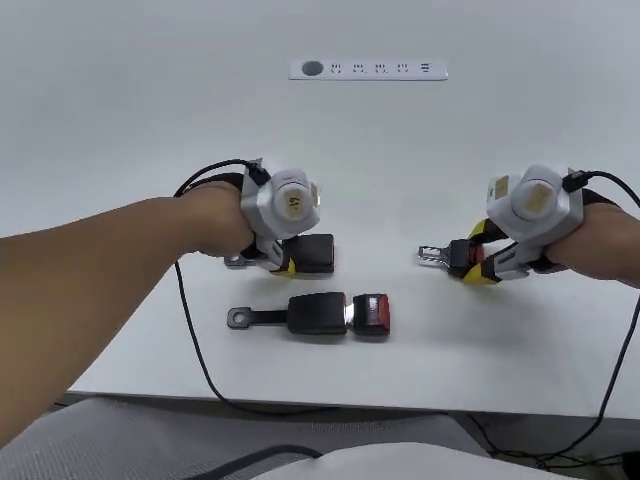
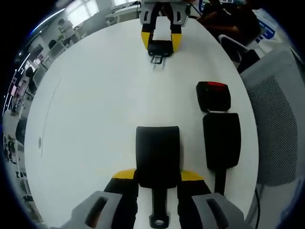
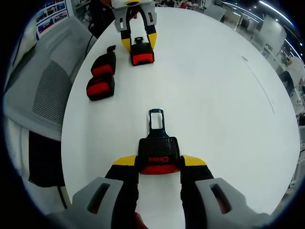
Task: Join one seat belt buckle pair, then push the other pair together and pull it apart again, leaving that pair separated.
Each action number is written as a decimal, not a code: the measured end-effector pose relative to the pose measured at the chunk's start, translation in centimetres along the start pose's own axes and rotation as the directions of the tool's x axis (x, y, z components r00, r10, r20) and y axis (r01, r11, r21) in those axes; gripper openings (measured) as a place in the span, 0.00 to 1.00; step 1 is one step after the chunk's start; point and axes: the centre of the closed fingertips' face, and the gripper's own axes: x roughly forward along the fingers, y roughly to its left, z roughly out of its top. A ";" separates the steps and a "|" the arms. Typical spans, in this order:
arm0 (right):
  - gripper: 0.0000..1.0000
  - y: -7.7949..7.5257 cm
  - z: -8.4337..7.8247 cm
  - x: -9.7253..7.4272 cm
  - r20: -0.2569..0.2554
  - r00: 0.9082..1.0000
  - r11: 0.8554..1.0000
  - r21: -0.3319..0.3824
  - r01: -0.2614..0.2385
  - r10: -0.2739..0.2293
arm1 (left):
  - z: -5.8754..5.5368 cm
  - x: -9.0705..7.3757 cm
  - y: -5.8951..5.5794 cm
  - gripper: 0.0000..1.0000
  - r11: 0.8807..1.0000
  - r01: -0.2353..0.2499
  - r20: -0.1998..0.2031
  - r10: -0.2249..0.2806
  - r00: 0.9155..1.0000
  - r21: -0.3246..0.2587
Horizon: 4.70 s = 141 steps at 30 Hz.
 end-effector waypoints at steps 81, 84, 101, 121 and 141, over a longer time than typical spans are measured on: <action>0.32 3.3 14.1 6.3 -0.031 0.999 0.987 -0.160 -0.019 0.015 | -0.2 0.1 -0.3 0.30 0.999 0.016 -0.017 -0.016 1.000 -0.034; 0.32 3.1 13.7 6.2 -0.015 1.000 0.986 -0.163 -0.026 0.024 | -0.2 0.1 -0.4 0.30 0.999 0.014 -0.012 -0.015 1.000 -0.033; 0.33 3.2 13.5 6.1 -0.011 1.000 0.987 -0.163 -0.017 0.015 | 0.1 -0.1 -0.5 0.30 0.998 0.008 0.004 -0.007 1.000 -0.055; 0.34 2.3 6.5 2.6 -0.033 0.999 0.990 -0.139 -0.008 0.004 | 0.0 -0.2 -0.4 0.31 0.997 0.007 0.008 -0.006 1.000 -0.072; 0.36 1.8 1.0 0.1 -0.073 0.997 0.997 -0.069 0.018 -0.024 | 0.0 -0.2 -0.3 0.32 0.996 -0.007 0.023 0.009 1.000 -0.091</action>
